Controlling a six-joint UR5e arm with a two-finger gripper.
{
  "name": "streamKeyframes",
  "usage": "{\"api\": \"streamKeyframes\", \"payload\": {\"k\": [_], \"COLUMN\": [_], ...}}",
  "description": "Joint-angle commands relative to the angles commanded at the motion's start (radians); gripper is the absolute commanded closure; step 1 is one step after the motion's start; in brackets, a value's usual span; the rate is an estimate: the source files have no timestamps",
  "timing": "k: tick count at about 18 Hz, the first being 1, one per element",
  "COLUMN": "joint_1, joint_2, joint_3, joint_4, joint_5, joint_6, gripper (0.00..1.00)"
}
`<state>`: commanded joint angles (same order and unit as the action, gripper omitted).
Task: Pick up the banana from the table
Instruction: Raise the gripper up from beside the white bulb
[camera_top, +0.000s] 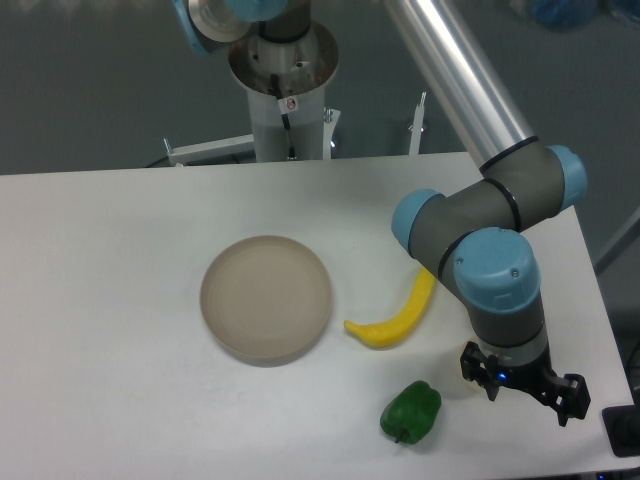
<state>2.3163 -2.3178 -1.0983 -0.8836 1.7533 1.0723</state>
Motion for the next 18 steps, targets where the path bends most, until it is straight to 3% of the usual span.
{"api": "streamKeyframes", "payload": {"k": [10, 18], "joint_1": [0.003, 0.015], "joint_2": [0.011, 0.052], "joint_3": [-0.011, -0.075], "joint_4": [0.002, -0.021], "joint_5": [-0.005, -0.002], "joint_6": [0.0, -0.012], "gripper": [0.0, 0.0]}}
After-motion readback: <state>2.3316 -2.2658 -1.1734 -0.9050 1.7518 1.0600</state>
